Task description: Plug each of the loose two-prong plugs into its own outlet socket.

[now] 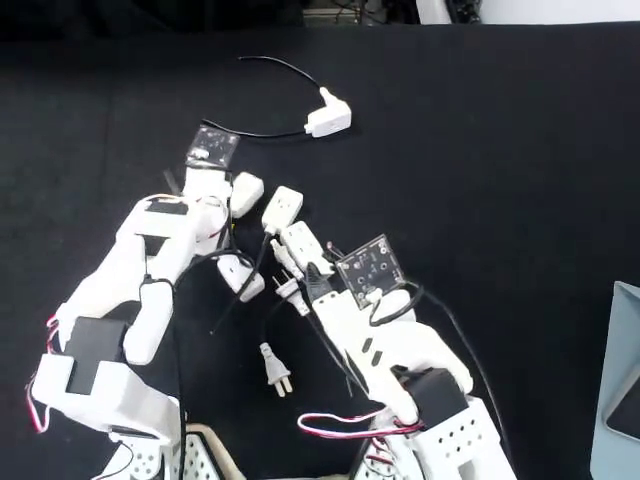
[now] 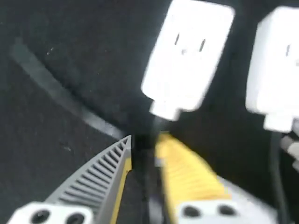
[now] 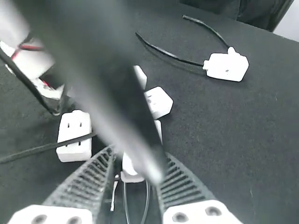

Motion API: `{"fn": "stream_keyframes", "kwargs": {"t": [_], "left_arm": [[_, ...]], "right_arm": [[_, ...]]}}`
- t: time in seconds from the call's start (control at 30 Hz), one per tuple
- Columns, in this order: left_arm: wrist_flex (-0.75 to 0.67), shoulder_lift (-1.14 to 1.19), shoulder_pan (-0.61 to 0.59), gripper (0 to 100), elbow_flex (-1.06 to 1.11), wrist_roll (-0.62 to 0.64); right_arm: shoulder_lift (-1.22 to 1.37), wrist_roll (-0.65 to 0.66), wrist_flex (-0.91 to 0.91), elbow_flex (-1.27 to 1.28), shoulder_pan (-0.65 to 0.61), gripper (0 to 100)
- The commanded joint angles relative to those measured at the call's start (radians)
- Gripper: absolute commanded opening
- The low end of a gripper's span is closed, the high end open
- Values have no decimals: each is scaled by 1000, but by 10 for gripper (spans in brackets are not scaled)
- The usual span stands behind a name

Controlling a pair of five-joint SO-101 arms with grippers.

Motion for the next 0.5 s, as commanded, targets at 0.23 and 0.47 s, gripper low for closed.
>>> {"fn": "stream_keyframes", "kwargs": {"t": [0.23, 0.47], "left_arm": [[298, -41, -156, 28, -171, -267], [526, -264, -157, 28, -113, -387]], "right_arm": [[-15, -8, 8, -8, 14, 11], [-15, -6, 8, -8, 14, 11]]}}
